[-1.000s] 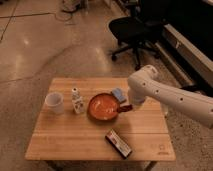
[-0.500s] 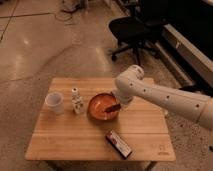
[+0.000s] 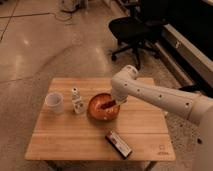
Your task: Place the pepper in the ceramic bowl
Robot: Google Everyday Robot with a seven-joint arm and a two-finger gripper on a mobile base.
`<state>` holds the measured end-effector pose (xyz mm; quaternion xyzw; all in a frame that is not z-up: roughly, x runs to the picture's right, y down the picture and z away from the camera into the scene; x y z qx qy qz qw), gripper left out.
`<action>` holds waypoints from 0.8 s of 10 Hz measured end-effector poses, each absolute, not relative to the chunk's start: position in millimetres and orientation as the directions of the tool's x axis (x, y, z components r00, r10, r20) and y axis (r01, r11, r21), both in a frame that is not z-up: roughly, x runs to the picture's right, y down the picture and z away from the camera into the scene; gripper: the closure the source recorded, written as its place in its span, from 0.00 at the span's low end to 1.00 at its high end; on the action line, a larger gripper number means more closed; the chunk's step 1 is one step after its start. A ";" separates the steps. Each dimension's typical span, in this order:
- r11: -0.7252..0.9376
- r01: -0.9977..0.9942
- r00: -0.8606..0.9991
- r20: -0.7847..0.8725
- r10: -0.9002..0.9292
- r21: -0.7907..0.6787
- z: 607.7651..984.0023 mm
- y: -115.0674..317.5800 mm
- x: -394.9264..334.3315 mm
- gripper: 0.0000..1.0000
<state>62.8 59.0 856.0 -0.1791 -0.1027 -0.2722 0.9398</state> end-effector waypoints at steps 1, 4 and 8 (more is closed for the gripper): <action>0.790 0.548 0.831 0.285 -0.477 -0.276 863.8 59.0 61.9 0.45; 0.792 0.546 0.832 0.286 -0.475 -0.274 866.2 59.1 61.8 0.33; 0.791 0.548 0.831 0.287 -0.476 -0.274 866.4 59.0 60.6 0.33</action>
